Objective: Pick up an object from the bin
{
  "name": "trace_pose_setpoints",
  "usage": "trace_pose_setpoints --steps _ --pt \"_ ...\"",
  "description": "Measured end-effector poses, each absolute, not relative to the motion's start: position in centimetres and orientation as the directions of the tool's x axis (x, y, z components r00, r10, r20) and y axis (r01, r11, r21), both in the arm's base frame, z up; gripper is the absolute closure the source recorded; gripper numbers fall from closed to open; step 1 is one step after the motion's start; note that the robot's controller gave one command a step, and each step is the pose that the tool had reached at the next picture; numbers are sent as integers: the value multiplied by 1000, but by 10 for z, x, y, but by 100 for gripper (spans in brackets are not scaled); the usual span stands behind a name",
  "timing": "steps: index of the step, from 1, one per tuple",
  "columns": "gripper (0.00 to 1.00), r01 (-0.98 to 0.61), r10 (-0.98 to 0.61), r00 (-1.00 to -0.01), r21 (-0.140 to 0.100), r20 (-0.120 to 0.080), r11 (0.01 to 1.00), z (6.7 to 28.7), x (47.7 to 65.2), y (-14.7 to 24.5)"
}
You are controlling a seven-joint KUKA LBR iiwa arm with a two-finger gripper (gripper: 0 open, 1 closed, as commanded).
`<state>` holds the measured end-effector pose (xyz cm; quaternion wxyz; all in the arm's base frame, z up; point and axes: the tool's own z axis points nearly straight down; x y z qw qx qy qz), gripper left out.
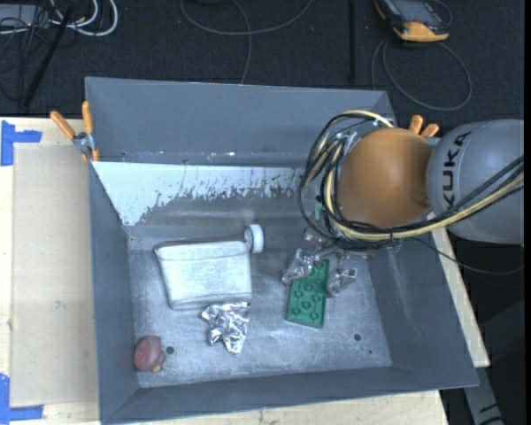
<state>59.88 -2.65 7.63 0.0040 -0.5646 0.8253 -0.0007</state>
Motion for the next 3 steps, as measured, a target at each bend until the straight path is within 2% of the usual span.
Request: trace_pose_setpoints --steps 1,3 --pt "100 -930 -930 -367 -4 -3 367 128 600 -25" --pt "100 -926 -926 -378 1 -3 378 133 601 -24"
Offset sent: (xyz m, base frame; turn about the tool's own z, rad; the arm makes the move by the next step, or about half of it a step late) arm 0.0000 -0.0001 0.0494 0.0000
